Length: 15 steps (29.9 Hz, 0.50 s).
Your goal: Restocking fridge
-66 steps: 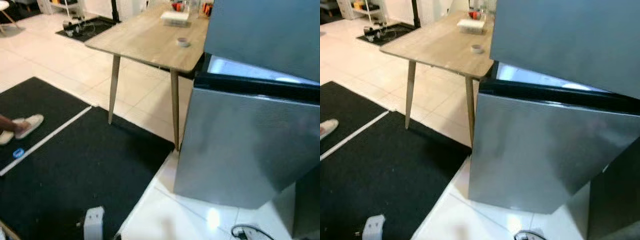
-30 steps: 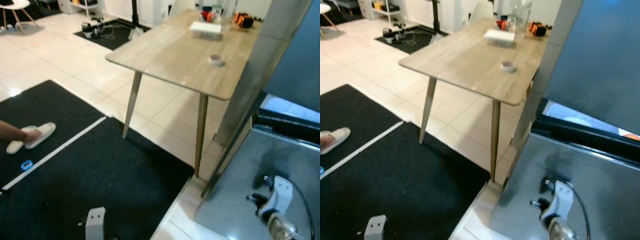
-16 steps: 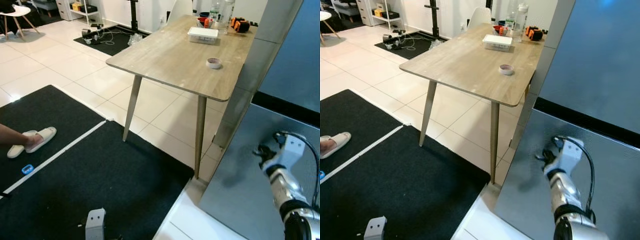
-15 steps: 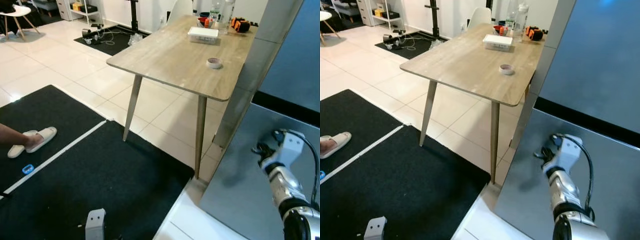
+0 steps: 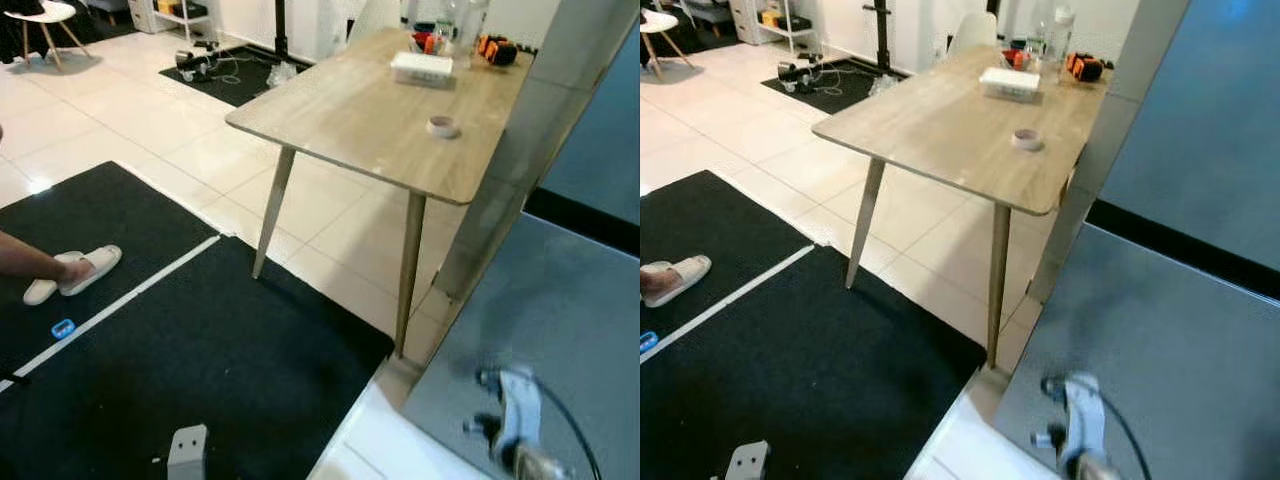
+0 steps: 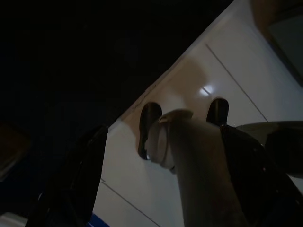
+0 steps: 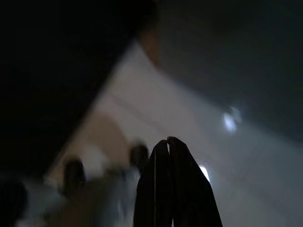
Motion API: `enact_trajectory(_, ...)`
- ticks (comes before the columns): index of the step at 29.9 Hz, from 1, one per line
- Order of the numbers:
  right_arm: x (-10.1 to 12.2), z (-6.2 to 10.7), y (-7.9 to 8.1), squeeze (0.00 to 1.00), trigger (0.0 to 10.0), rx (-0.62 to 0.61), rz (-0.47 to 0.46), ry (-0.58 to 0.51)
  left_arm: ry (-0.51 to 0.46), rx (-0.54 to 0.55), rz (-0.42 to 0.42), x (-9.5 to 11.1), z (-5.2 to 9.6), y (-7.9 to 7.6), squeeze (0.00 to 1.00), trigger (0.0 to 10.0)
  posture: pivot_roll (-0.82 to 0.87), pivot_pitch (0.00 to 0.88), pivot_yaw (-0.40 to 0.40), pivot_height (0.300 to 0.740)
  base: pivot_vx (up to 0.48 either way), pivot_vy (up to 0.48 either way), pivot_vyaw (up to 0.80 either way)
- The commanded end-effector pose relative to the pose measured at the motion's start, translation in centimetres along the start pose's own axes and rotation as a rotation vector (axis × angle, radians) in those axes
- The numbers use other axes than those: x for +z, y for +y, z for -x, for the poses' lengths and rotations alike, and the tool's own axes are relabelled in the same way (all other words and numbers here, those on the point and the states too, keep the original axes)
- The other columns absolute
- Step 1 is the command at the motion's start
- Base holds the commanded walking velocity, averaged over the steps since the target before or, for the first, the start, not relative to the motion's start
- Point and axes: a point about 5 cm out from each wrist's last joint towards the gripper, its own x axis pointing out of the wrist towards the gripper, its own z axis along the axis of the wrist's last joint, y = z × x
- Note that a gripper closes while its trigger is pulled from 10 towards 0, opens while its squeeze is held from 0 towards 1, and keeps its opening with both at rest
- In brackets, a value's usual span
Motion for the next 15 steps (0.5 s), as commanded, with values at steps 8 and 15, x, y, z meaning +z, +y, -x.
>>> enact_trajectory(8, -4.7, 1.2, -0.5, 0.0, 10.0, -0.024, 0.043, 0.187, 0.011, 0.009, 0.016, -0.5, -0.1, -0.4, 0.0, 10.0, 0.08, 0.001, -0.071, 0.74, 0.0, 0.0, 0.55)
enact_trajectory(15, -3.8, 1.3, -1.7, 0.0, 10.0, -0.039, 0.123, 0.195, 0.033, 0.021, 0.027, -1.4, 0.1, -0.5, 0.0, 10.0, 0.08, 0.0, -0.08, 0.74, 0.0, 0.0, 0.77)
